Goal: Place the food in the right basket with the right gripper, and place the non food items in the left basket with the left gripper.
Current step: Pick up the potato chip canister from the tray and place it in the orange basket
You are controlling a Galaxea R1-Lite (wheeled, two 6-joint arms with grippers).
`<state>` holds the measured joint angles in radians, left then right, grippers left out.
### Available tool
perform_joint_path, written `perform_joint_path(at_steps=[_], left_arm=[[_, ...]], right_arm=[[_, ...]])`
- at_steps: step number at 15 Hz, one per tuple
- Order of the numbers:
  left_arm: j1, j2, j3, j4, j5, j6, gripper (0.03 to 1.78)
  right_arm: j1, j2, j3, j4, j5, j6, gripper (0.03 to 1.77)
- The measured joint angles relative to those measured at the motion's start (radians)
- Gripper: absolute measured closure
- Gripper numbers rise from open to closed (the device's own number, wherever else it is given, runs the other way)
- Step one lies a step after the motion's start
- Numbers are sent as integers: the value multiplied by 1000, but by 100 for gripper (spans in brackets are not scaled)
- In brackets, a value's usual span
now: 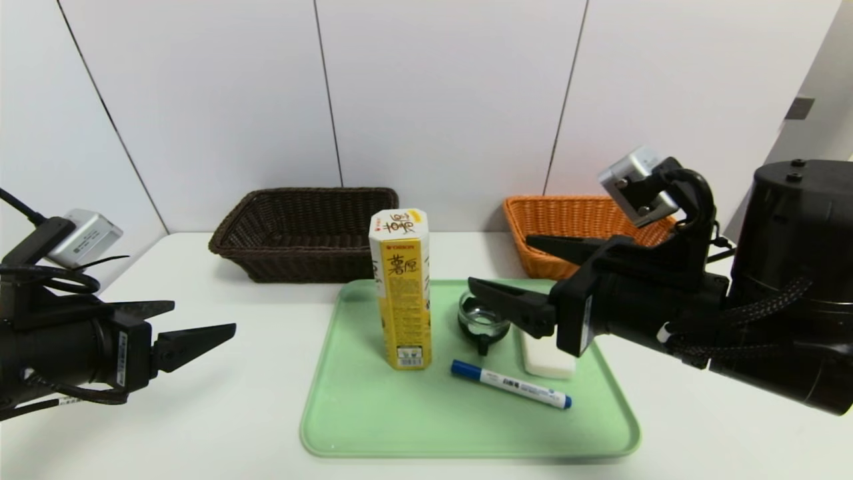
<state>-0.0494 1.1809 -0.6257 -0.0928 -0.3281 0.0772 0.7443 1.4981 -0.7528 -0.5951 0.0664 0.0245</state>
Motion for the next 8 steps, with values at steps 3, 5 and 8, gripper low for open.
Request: perform_joint_path(at_steps=[3,5,8], left_arm=[[0,-10,0,1,38,-29,12],[0,-20,9,1,42,-33,12],[0,-37,17,1,43,-33,12]], right_arm=[[57,66,-6,-96,-7,-29,10],[86,132,-8,-201,-47,-68,10],[116,234,-20,-328,-104,-87,10]])
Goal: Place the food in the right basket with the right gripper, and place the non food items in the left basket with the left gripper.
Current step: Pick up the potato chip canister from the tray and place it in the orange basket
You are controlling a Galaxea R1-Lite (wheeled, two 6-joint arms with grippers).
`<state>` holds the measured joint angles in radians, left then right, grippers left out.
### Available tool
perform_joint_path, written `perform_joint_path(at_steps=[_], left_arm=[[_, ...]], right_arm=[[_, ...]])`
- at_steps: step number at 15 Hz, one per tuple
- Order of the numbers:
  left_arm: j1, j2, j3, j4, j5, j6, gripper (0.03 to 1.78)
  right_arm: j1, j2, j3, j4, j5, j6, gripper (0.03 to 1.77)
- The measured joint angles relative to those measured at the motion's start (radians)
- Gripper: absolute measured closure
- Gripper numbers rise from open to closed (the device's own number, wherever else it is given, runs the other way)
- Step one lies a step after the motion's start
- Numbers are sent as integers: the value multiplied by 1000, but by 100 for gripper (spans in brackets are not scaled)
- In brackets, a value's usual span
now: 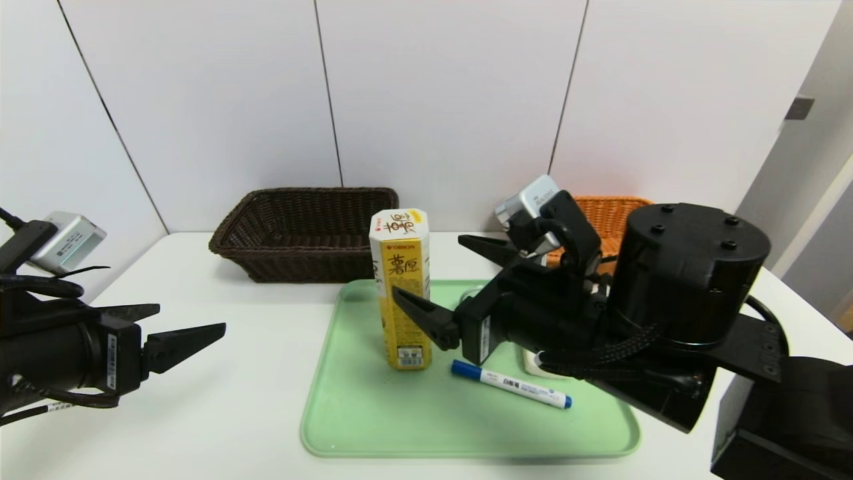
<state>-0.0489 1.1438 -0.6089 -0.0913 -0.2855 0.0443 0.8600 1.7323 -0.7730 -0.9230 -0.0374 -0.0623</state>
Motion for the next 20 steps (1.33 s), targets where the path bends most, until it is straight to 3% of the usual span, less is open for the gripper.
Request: perform_joint_path(at_steps=[7,11,19,20], left_arm=[[0,-14,1,0,3,1,12],[0,-13,2,1,4,2,12],[3,-9,17,0,3,0,12],[4,-9,20,0,3,0,12]], right_arm=[[12,151,-104,-36,-18,-4,10],[9,231,-186,-57,-66,-3,10],[-6,308,-263,-71,-74,-1,10],[-7,310,-266,-72,-75,-1,18]])
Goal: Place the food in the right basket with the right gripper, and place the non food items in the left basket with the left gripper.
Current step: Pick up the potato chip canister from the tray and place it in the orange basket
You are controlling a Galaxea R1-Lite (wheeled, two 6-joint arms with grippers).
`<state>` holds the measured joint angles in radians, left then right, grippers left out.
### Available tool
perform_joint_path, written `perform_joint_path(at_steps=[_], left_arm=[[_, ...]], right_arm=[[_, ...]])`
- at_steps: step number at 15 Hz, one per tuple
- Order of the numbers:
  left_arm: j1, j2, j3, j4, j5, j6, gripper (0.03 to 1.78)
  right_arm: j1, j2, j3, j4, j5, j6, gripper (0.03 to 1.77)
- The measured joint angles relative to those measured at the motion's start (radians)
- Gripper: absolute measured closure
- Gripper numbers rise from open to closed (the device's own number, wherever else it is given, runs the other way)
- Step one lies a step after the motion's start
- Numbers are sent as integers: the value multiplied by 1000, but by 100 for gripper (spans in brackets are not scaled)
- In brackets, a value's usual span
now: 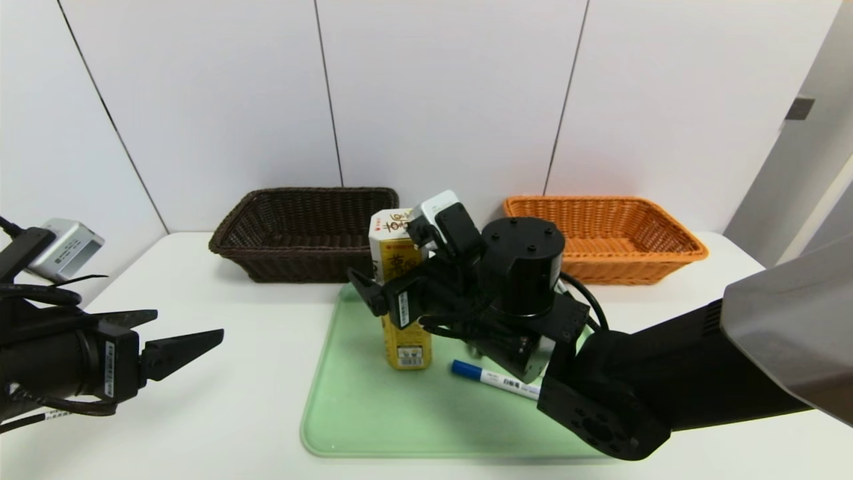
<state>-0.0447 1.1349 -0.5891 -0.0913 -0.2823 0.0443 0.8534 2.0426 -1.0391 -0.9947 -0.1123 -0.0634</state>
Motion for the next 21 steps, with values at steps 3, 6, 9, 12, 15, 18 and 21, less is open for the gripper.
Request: perform_joint_path(at_steps=[3,6,9,12,15,18,21], left_arm=[[0,0,5,0,0,0,12],[0,-1,6,0,0,1,12],[0,-8,7,0,0,2,12],[0,-19,11,1,0,2,12],[0,-29,14,1,0,3,12],[0,-36,14,1,0,3,12],[0,-38,9,-2,-3,3,12]], right_arm=[[1,-1,0,0,-20,-2,63],[3,-9,4,-1,-35,-1,91],[3,-32,2,2,-35,-1,96],[2,-67,-10,11,-36,-3,96],[-27,-114,-59,70,-37,-3,96],[-109,-150,-147,143,-38,-16,96],[-221,-177,-238,223,-38,-32,96]])
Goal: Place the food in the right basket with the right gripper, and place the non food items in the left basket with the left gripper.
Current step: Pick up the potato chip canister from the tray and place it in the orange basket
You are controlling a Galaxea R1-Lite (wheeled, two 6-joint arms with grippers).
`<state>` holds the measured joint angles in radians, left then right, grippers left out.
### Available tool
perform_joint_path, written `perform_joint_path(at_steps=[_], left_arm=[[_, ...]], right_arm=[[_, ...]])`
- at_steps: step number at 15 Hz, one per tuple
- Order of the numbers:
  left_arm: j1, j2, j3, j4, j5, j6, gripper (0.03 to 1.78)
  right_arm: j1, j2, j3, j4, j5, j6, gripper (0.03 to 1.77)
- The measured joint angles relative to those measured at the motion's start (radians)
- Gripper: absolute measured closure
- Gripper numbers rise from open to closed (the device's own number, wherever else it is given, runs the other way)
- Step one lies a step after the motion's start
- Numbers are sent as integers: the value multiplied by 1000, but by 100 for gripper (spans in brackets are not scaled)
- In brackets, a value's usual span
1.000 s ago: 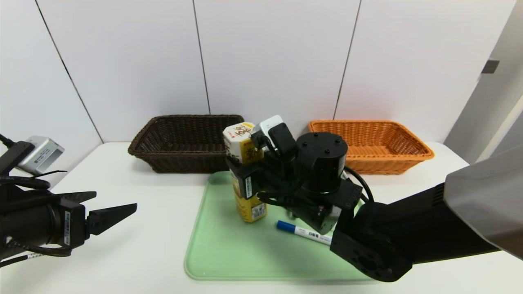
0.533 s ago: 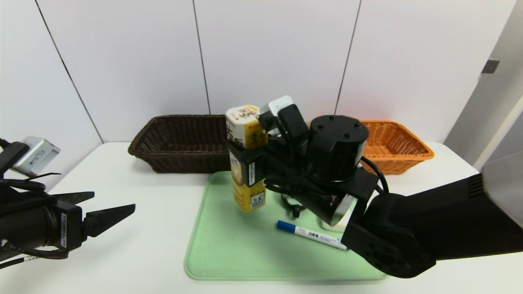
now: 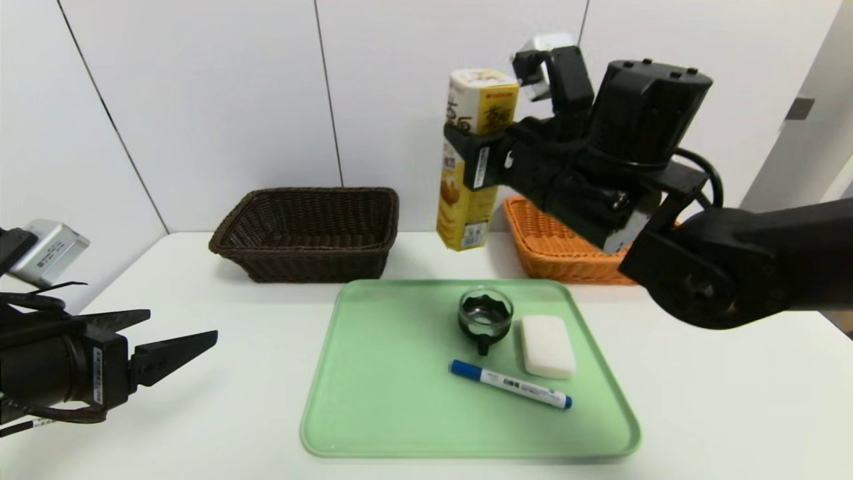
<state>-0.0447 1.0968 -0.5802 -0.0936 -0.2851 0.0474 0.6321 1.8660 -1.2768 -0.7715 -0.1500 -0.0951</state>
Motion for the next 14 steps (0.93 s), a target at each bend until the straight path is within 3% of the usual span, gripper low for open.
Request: perform_joint_path(at_steps=[8,14], left_arm=[[0,3,1,-1,-3,-1,12],[0,9,13,0,-3,-2,12]], right_arm=[[-361,6,-41,36,16,-18,96],[-460,29,22,23,17,-10,96]])
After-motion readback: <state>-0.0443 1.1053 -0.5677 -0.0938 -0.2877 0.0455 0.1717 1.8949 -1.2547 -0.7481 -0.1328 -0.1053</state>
